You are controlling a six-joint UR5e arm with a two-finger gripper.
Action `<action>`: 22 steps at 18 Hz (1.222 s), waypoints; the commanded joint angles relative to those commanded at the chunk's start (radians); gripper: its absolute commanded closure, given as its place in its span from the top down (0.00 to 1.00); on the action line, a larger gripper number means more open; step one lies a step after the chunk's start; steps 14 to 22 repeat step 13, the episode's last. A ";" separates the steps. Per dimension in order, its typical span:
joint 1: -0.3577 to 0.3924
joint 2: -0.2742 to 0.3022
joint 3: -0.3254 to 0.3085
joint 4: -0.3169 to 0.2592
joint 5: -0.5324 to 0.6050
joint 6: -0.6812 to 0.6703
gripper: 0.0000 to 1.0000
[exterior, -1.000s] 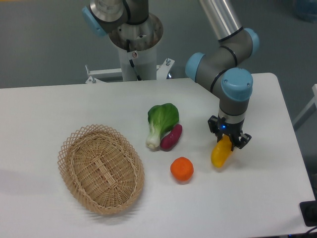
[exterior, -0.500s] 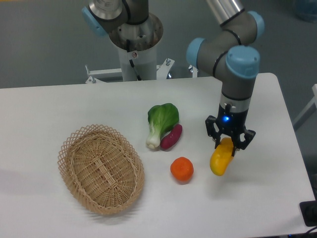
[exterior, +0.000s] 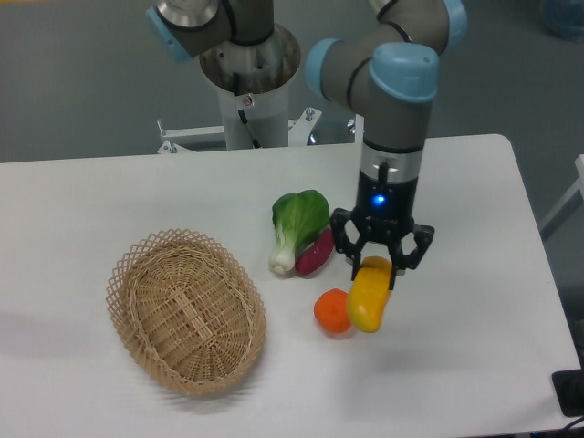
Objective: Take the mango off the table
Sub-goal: 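Lift the held yellow mango up and move it toward the orange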
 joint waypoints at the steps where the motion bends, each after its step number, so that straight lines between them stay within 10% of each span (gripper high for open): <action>1: -0.002 0.000 0.000 0.000 0.000 -0.005 0.48; 22: -0.018 0.026 -0.011 0.000 0.000 -0.020 0.48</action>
